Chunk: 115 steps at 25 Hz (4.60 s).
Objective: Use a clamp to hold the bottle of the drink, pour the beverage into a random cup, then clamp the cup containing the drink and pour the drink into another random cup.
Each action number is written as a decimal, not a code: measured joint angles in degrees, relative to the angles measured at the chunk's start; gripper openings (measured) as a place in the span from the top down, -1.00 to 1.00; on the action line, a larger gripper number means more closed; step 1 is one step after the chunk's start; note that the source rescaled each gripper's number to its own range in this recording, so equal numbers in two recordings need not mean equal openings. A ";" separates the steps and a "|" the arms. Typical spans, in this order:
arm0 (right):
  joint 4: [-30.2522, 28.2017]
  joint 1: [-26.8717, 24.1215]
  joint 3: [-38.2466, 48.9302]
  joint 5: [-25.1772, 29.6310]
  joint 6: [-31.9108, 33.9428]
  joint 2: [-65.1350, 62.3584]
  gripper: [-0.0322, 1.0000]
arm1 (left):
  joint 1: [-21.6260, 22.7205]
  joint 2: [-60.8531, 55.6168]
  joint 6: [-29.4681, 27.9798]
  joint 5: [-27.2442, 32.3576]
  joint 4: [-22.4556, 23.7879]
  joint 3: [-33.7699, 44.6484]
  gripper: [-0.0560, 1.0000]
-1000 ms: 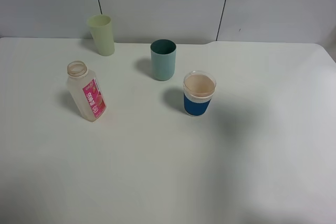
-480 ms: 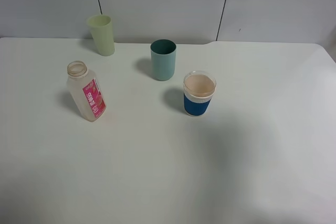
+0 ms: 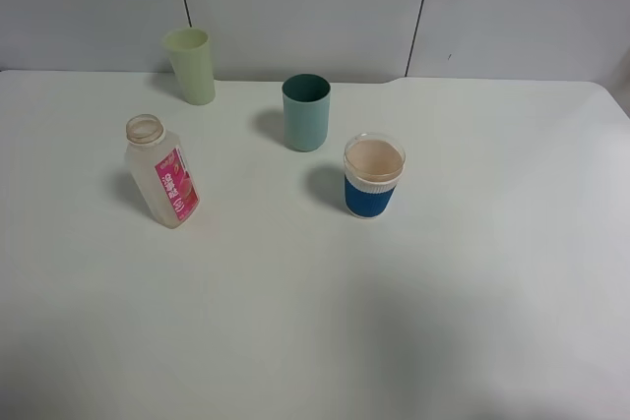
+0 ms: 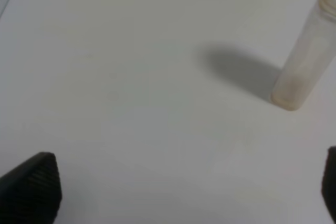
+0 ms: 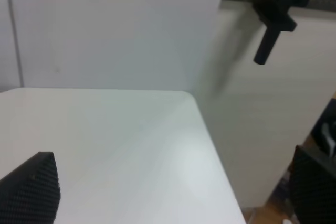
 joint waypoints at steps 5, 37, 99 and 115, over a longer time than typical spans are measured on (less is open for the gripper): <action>0.60 0.00 0.24 4.13 -1.03 -4.19 -0.31 | 0.00 0.00 0.00 0.00 0.00 0.00 -1.00; 3.56 2.97 16.28 6.22 -3.65 -6.52 -0.31 | 0.00 0.00 0.00 0.00 0.00 0.00 -1.00; -0.02 2.97 16.63 5.79 0.41 -6.52 -0.31 | 0.00 0.00 0.00 0.00 0.00 0.00 -1.00; -0.02 2.97 16.63 5.79 0.41 -6.52 -0.31 | 0.00 0.00 0.00 0.00 0.00 0.00 -1.00</action>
